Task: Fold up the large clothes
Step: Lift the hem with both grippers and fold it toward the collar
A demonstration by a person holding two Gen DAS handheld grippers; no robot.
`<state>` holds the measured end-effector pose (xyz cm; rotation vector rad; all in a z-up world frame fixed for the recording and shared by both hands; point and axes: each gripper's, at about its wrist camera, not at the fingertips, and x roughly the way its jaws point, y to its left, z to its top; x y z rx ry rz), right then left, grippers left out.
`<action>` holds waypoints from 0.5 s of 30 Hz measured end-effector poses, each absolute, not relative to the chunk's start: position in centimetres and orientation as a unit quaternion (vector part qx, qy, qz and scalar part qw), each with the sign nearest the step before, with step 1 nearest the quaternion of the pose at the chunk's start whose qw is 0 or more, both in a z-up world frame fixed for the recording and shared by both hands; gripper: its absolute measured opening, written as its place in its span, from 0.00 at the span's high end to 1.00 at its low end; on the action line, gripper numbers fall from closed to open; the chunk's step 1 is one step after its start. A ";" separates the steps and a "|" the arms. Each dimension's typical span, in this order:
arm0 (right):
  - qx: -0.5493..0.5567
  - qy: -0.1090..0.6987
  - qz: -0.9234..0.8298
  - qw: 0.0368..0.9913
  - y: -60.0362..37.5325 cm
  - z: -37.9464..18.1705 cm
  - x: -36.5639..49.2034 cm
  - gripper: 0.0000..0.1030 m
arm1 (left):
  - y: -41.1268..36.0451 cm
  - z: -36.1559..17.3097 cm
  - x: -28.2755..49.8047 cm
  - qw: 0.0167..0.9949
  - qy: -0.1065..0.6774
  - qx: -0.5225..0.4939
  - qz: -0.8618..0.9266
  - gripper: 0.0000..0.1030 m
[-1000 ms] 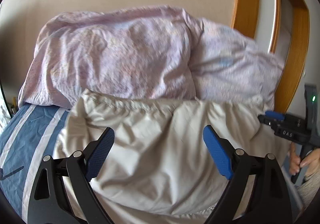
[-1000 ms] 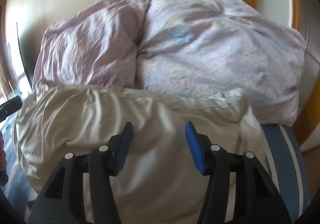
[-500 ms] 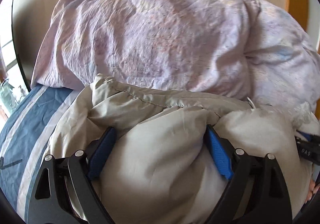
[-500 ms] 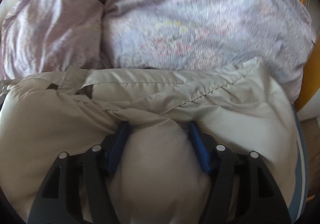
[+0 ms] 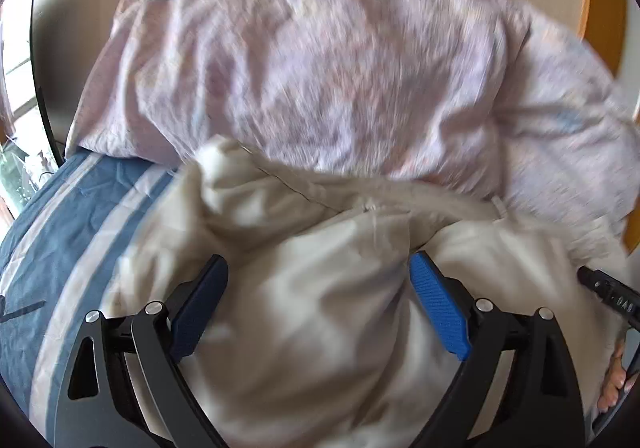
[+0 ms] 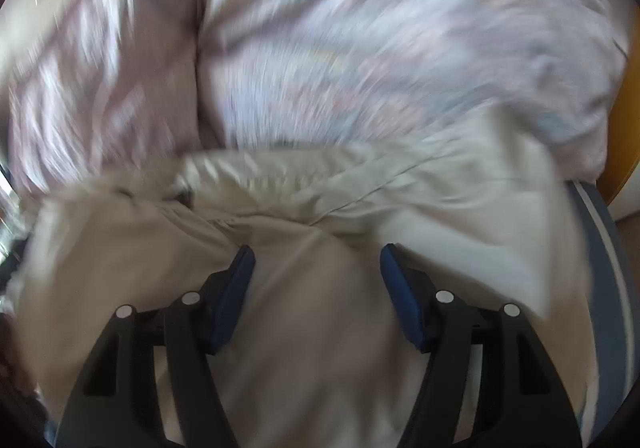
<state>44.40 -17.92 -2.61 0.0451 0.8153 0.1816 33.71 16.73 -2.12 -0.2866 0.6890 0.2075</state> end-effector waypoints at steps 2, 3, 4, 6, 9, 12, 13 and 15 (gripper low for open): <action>0.040 0.375 0.071 0.923 -20.3 -1.5 44.0 0.37 | 17.7 -0.9 32.8 0.933 0.315 -0.126 0.118 0.09; 0.039 0.374 0.061 0.925 -21.0 -1.4 44.2 0.37 | 18.2 -0.6 32.7 0.935 0.308 -0.115 0.133 0.09; 0.036 0.378 0.048 0.924 -21.6 -1.6 44.6 0.37 | 18.6 -0.6 32.9 0.934 0.311 -0.110 0.141 0.09; 0.032 0.403 0.031 0.914 -22.6 -2.9 45.8 0.38 | 19.4 -1.4 33.9 0.925 0.328 -0.105 0.158 0.09; 0.017 0.443 0.016 0.896 -22.8 -5.8 46.9 0.39 | 20.4 -3.1 34.8 0.912 0.350 -0.113 0.182 0.09; 0.023 0.447 0.013 0.894 -22.9 -7.2 47.3 0.38 | 21.9 -5.0 34.9 0.900 0.363 -0.146 0.193 0.08; 0.027 0.450 0.014 0.893 -23.0 -7.6 47.6 0.37 | 22.4 -5.6 35.0 0.896 0.367 -0.159 0.193 0.08; 0.037 0.453 0.018 0.891 -23.3 -8.3 48.0 0.36 | 23.0 -6.3 35.1 0.890 0.371 -0.179 0.194 0.07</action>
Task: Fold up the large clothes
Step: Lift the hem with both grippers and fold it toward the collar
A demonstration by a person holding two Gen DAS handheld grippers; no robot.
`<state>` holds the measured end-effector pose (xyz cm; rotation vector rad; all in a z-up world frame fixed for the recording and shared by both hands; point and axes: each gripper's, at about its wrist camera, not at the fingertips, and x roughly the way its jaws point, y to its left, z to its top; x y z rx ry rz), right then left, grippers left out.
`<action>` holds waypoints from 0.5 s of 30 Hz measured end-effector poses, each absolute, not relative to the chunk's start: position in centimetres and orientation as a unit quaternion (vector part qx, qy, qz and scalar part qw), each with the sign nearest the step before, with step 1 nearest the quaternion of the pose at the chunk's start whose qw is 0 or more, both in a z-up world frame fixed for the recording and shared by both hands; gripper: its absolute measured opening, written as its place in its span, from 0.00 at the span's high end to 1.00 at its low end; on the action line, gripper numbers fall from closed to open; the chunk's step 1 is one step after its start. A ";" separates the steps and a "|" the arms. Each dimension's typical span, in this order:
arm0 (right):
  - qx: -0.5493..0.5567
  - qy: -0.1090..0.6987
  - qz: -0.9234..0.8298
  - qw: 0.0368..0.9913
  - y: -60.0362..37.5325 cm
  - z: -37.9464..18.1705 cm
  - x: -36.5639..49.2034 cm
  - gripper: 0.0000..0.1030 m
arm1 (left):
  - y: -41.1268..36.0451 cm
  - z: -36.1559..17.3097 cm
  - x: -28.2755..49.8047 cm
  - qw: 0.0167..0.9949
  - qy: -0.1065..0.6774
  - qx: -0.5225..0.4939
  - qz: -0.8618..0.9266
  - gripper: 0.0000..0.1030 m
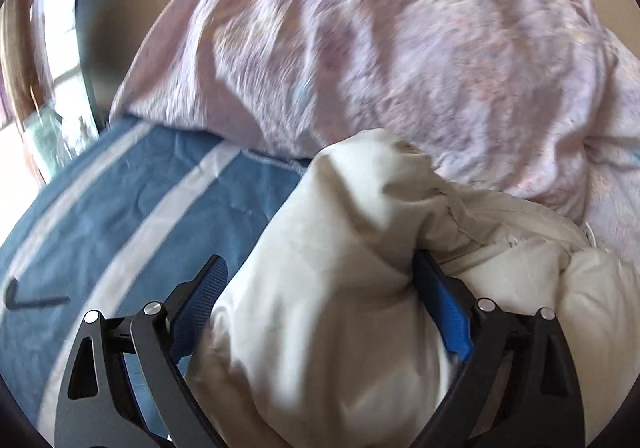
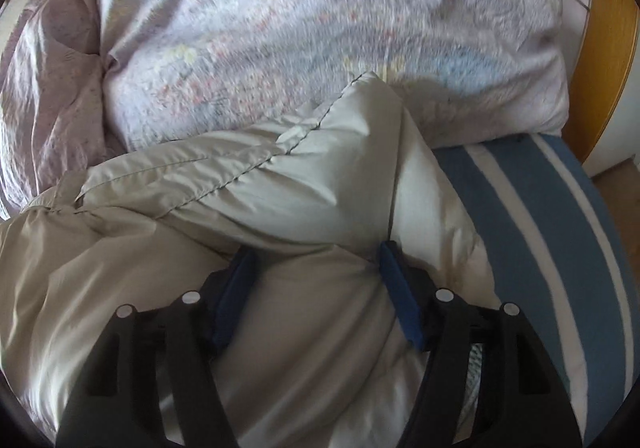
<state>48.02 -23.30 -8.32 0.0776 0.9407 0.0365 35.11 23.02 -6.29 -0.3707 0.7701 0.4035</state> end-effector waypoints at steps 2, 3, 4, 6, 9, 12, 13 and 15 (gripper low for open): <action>0.050 0.451 0.021 0.891 -23.8 -9.1 48.2 0.36 | 23.5 -6.9 35.4 0.886 0.373 -0.192 0.198 0.05; 0.056 0.448 0.023 0.892 -24.1 -9.4 48.4 0.36 | 23.6 -7.1 35.3 0.885 0.373 -0.197 0.198 0.04; 0.062 0.443 0.026 0.894 -24.5 -9.7 48.4 0.36 | 23.8 -7.4 35.3 0.883 0.373 -0.206 0.197 0.03; 0.071 0.439 0.029 0.895 -25.0 -10.0 48.4 0.36 | 24.5 -7.9 35.3 0.878 0.376 -0.227 0.190 0.01; 0.113 0.437 0.025 0.892 -27.2 -9.4 47.0 0.36 | 25.2 -7.4 33.8 0.875 0.374 -0.246 0.184 0.02; 0.212 0.404 0.023 0.890 -30.6 -6.9 42.9 0.34 | 25.5 -5.6 30.8 0.890 0.349 -0.248 0.157 0.05; 0.235 0.393 0.017 0.889 -31.8 -6.2 41.3 0.33 | 25.6 -5.0 29.4 0.893 0.340 -0.252 0.150 0.05; 0.270 0.380 0.015 0.885 -33.6 -5.3 38.3 0.29 | 26.2 -4.2 26.3 0.893 0.330 -0.280 0.121 0.05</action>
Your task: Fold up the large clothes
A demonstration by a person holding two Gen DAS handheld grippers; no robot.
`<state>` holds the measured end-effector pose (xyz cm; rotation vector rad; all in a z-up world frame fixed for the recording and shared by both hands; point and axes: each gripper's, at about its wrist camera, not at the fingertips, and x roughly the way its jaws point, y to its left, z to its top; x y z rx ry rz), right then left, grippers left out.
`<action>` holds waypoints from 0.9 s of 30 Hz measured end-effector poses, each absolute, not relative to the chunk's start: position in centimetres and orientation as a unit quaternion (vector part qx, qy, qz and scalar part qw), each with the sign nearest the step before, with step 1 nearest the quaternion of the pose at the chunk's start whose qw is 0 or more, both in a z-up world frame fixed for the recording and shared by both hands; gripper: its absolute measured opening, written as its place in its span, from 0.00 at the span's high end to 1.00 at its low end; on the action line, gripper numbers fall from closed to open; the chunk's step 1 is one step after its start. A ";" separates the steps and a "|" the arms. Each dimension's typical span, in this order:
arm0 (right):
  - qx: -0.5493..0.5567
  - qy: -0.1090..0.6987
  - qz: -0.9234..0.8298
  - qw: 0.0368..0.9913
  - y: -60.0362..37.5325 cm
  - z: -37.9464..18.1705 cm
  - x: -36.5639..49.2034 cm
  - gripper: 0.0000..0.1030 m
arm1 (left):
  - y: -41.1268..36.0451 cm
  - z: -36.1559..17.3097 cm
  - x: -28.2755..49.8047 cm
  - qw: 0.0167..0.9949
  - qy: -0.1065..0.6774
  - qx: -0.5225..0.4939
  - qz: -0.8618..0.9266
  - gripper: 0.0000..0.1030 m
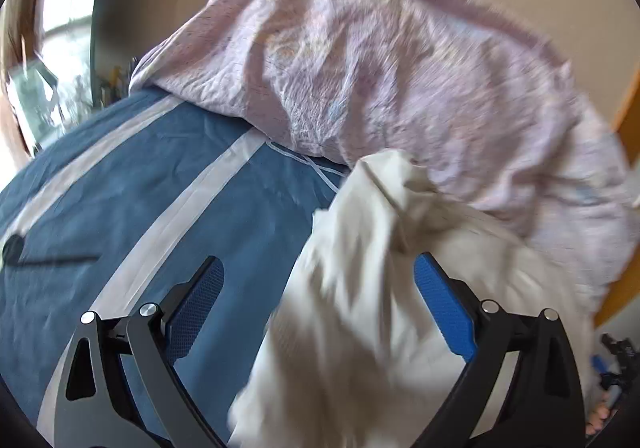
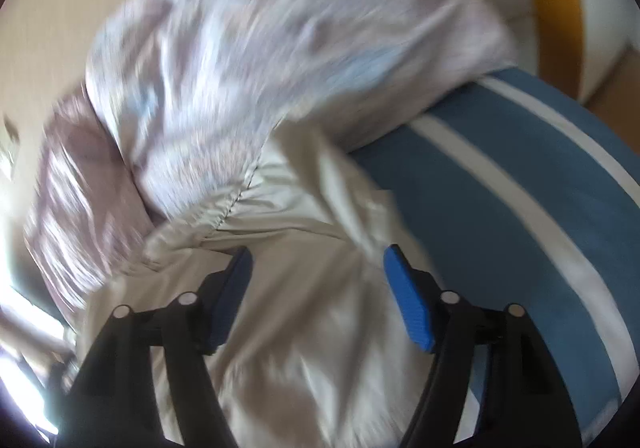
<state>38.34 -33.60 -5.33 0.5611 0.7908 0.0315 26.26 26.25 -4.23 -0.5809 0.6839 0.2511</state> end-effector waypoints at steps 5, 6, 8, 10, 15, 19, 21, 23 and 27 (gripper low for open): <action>0.370 0.402 0.006 0.837 -35.6 -7.5 33.7 0.26 | 26.9 -5.1 21.1 0.860 0.344 -0.370 0.068 0.05; 0.396 0.409 0.006 0.822 -36.1 -8.6 33.0 0.26 | 27.0 -5.7 20.4 0.848 0.350 -0.395 0.053 0.05; 0.433 0.420 0.012 0.798 -35.9 -10.2 32.1 0.26 | 27.0 -6.8 19.5 0.828 0.358 -0.429 0.041 0.05; 0.448 0.433 0.020 0.782 -35.5 -11.5 32.0 0.26 | 26.6 -7.6 18.8 0.817 0.361 -0.448 0.043 0.05; 0.501 0.443 0.042 0.742 -34.6 -13.5 32.4 0.26 | 24.8 -8.6 18.9 0.800 0.365 -0.475 0.030 0.05; 0.522 0.442 0.050 0.728 -34.0 -14.5 32.9 0.26 | 24.1 -9.3 19.3 0.793 0.367 -0.484 0.040 0.05; 0.522 0.438 0.050 0.730 -33.6 -14.6 33.2 0.26 | 24.0 -10.1 19.4 0.778 0.366 -0.509 0.046 0.05; 0.527 0.435 0.050 0.728 -33.4 -14.9 33.5 0.27 | 23.9 -10.1 19.4 0.778 0.357 -0.514 0.052 0.07; 0.531 0.422 0.054 0.732 -33.2 -15.2 33.7 0.29 | 23.5 -10.2 20.2 0.774 0.349 -0.525 0.061 0.11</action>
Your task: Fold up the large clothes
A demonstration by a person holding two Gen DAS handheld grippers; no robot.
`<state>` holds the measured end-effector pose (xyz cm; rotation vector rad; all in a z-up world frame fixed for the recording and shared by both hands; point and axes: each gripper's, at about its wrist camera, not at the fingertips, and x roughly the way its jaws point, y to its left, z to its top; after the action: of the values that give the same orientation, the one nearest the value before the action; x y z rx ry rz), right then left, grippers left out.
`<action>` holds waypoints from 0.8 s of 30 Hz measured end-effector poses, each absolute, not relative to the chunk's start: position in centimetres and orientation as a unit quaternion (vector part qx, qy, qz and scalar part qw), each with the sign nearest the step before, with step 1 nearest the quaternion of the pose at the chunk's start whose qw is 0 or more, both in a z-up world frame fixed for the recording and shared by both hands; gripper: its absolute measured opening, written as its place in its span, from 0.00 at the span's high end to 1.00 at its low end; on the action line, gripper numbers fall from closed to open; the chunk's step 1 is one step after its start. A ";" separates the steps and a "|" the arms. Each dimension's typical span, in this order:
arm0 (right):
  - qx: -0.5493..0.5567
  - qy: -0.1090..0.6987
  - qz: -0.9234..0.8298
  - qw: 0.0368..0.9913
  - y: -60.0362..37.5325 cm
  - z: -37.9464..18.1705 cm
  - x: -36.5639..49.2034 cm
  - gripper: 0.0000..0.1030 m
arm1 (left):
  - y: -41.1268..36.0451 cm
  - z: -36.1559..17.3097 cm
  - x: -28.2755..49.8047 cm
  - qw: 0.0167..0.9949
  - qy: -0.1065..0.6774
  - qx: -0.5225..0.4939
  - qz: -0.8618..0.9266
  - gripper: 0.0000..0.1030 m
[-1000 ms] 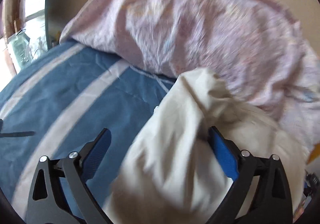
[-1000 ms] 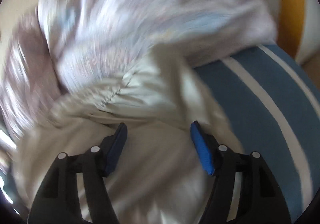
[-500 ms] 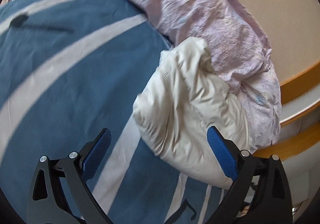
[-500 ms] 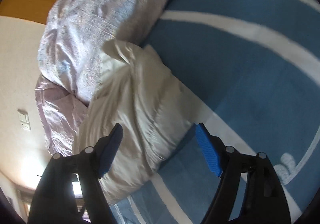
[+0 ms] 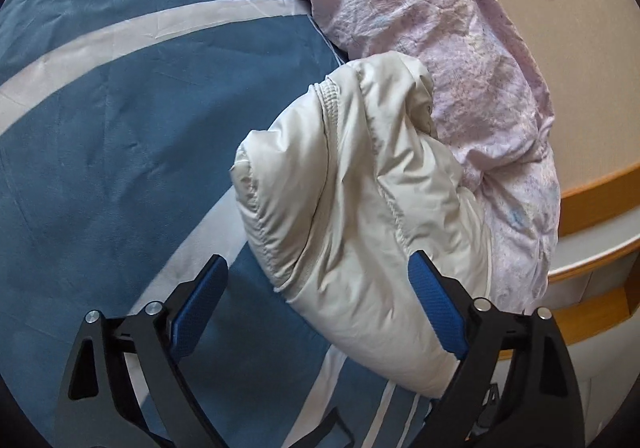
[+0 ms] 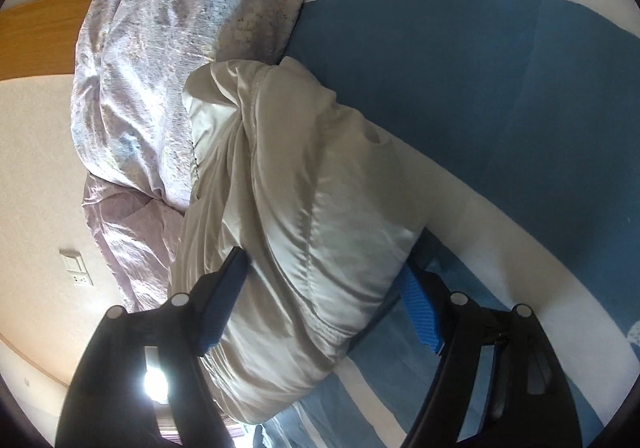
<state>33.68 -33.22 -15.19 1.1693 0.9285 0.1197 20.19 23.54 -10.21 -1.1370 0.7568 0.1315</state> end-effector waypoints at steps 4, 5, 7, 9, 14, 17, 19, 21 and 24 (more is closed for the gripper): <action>0.537 0.407 0.065 0.736 -33.2 -15.5 33.8 0.31 | 23.5 -10.9 21.2 0.761 0.342 -0.548 0.058 0.19; 0.538 0.404 0.069 0.737 -33.2 -15.5 33.9 0.32 | 23.5 -11.1 21.4 0.755 0.339 -0.559 0.052 0.21; 0.541 0.397 0.077 0.737 -33.3 -15.6 34.0 0.33 | 23.6 -11.2 21.4 0.753 0.329 -0.568 0.055 0.22; 0.546 0.390 0.087 0.736 -33.4 -15.7 34.0 0.37 | 23.8 -11.4 21.3 0.747 0.316 -0.583 0.054 0.23; 0.535 0.380 0.096 0.749 -33.3 -16.1 34.3 0.43 | 24.4 -11.9 20.8 0.733 0.283 -0.617 0.055 0.28; 0.527 0.380 0.088 0.755 -33.0 -16.2 34.6 0.48 | 24.4 -11.9 20.9 0.731 0.273 -0.623 0.060 0.32; 0.522 0.372 0.089 0.762 -32.9 -16.1 34.5 0.61 | 24.4 -12.3 20.9 0.724 0.271 -0.631 0.064 0.46; 0.509 0.365 0.091 0.774 -32.6 -15.5 34.4 0.71 | 24.7 -12.8 20.8 0.715 0.269 -0.643 0.061 0.62; 0.489 0.354 0.090 0.792 -32.1 -14.4 34.2 0.75 | 24.9 -12.3 20.5 0.721 0.259 -0.642 0.038 0.76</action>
<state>34.20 -32.12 -14.35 1.0527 0.7617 0.1946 20.52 24.90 -12.26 -1.4183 0.5734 0.0850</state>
